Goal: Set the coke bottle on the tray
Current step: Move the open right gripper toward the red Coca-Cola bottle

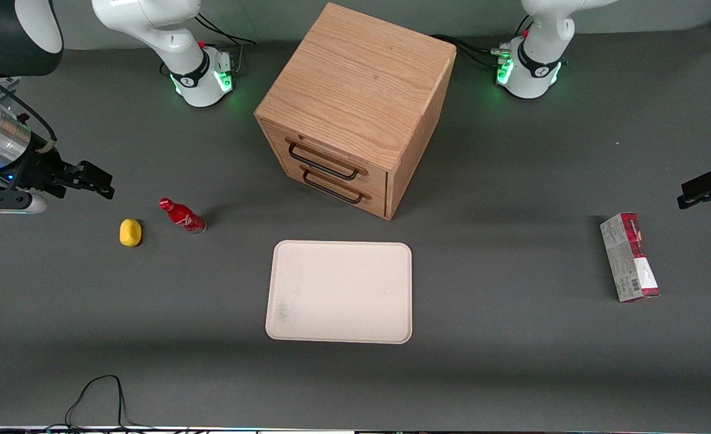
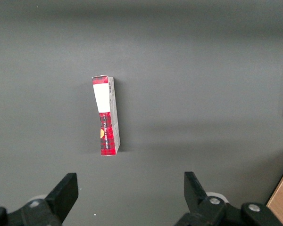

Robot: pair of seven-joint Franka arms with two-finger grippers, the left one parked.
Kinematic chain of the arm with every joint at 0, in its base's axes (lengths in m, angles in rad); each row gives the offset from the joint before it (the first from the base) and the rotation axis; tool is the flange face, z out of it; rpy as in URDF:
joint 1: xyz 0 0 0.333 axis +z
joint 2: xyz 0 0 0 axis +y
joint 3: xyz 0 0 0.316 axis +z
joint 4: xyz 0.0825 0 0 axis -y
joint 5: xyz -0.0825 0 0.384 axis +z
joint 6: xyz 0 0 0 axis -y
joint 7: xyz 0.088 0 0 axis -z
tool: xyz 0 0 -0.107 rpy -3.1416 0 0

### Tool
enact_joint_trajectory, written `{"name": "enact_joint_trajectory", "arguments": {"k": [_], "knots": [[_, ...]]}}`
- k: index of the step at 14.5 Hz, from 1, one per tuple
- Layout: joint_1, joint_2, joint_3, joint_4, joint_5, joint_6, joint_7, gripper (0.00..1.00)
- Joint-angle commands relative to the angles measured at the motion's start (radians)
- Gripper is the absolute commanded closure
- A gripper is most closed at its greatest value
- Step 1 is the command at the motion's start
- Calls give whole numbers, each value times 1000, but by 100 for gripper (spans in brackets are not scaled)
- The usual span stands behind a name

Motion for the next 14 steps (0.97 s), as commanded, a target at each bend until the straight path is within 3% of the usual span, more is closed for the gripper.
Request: {"name": "enact_joint_trajectory", "arguments": {"k": [1,7,11,14], "knots": [[-3,14,-3,35,21,-30,-19,0],[-3,22,7,-67,25,-2,-14,0],[5,-30,23,-409,28,337,-19,0],[5,-31,28,-552,27,513,-25,0]]}}
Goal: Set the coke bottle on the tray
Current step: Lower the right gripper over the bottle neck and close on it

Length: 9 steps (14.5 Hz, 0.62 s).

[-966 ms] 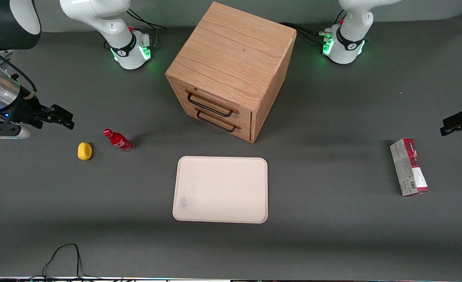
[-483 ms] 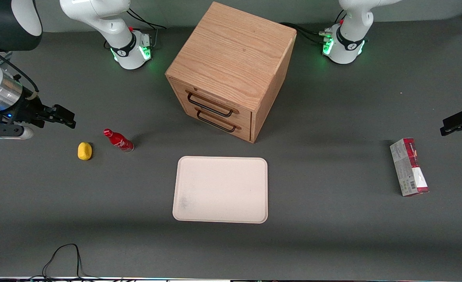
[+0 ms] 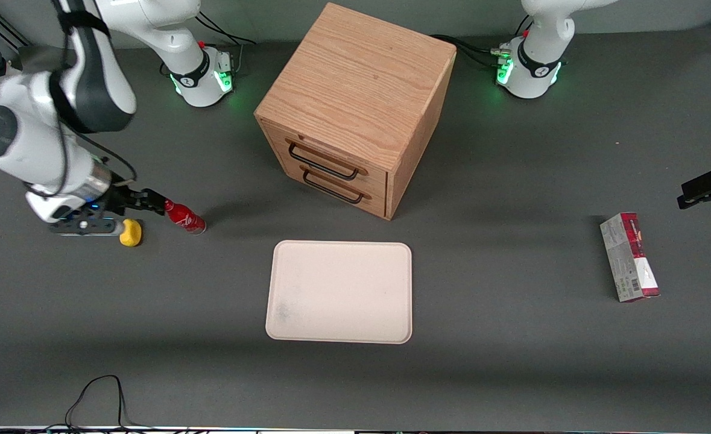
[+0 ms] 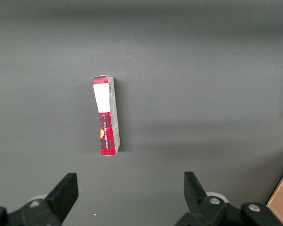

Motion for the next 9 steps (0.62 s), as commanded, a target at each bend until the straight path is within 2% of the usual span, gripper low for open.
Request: {"name": "enact_joint_trajectory", "arguments": {"k": [1,4,9], "knots": [[0,-53,0,-153,15,135,-34,0],[-2,-50,-3,-247,11,247,-88,0],[-6,-47,-8,-300,0,300,-120,1]]}}
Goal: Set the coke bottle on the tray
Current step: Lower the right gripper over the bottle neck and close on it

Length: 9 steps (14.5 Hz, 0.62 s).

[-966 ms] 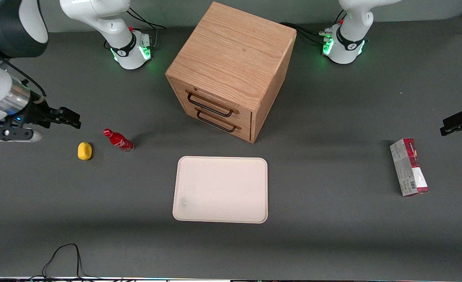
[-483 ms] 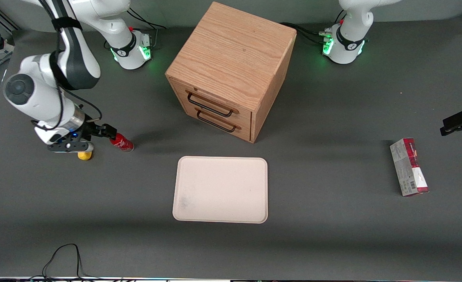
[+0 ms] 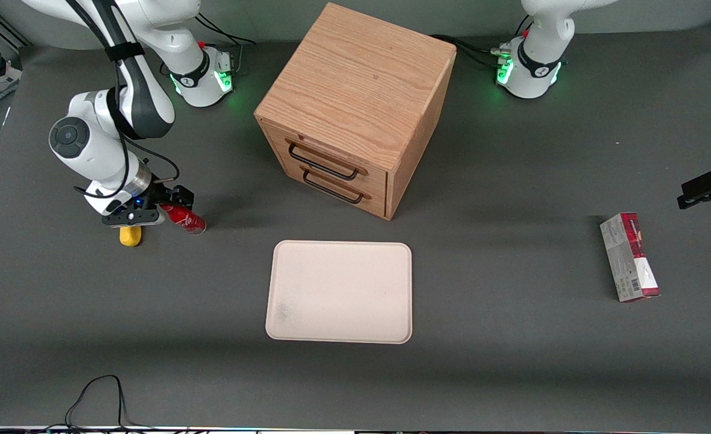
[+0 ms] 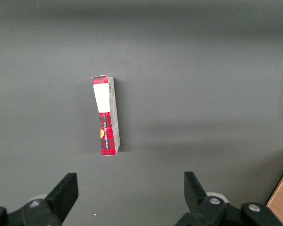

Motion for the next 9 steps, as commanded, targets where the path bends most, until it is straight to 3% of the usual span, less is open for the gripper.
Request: {"name": "enact_joint_trajectory", "arguments": {"k": [1,5,6,9], "knots": [[-4,-37,-5,-40,1,29,-39,10],[-16,-35,-5,-40,1,24,-48,87],[-17,-34,-7,-38,1,21,-53,100],[-22,-31,-7,-28,-1,21,-50,100]]}}
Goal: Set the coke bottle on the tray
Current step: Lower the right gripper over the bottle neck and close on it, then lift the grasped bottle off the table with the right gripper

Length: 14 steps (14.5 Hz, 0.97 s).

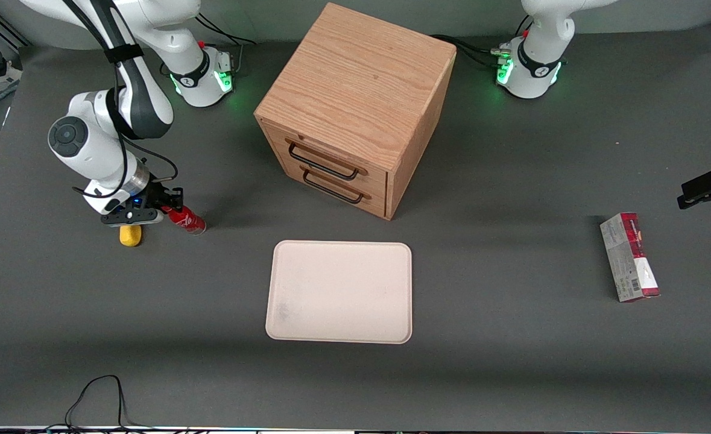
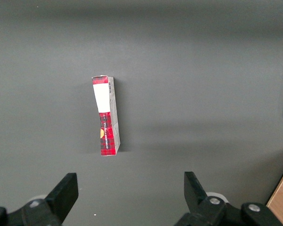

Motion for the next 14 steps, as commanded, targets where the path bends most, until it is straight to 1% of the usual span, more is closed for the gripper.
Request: {"name": "enact_joint_trajectory", "arguments": {"k": [1,2,3,5,7,11,13,14], "knots": [[-9,-28,-1,-2,0,4,-23,100],[-7,-25,-1,25,0,-2,-12,100],[-9,-23,1,61,1,-40,-9,100],[-10,-8,2,188,1,-167,-9,100],[-9,27,4,359,3,-329,-8,100],[-9,116,14,718,9,-590,21,100],[-13,180,77,919,-3,-707,31,100],[-13,216,89,1000,-21,-750,59,100]]}}
